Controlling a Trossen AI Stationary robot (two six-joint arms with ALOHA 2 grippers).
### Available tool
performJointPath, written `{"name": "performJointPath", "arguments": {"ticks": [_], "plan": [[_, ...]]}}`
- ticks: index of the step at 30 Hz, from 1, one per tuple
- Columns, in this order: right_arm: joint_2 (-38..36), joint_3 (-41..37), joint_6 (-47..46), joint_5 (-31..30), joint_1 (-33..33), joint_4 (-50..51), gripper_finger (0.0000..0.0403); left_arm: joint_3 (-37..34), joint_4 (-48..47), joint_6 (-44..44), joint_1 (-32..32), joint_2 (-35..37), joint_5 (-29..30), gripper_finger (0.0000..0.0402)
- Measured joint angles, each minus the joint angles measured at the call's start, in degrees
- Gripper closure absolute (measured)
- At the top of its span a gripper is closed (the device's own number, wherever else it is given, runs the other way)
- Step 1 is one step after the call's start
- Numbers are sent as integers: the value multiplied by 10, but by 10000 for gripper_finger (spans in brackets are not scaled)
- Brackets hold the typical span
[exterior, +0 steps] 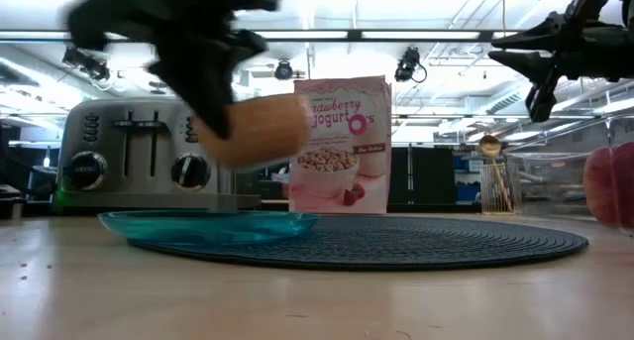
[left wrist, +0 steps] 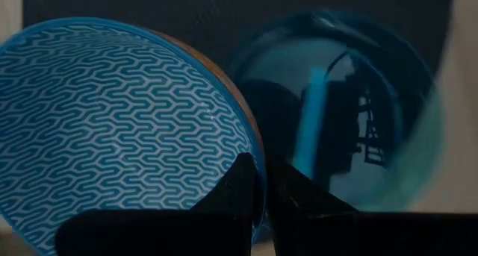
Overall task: Arrange a breakfast setting
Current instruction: Put the blue bowl on the blue table table mat to the top right of the blue plate
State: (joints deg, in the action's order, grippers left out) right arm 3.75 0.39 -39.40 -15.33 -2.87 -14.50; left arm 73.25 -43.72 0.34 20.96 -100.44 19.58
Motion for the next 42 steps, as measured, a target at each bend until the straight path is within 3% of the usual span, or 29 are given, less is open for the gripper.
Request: {"name": "performJointPath", "arguments": {"ticks": [6, 16, 27, 42], "plan": [[0, 0, 2, 0, 0, 0, 334, 0, 64, 113, -61, 0, -32, 381], [0, 0, 10, 0, 0, 0, 334, 0, 140, 227, -94, -13, -71, 381], [0, 0, 5, 0, 0, 3, 334, 0, 194, 249, -104, -58, -106, 381], [5, 0, -8, 0, 0, -1, 334, 0, 188, 243, -109, -94, -135, 381]]}}
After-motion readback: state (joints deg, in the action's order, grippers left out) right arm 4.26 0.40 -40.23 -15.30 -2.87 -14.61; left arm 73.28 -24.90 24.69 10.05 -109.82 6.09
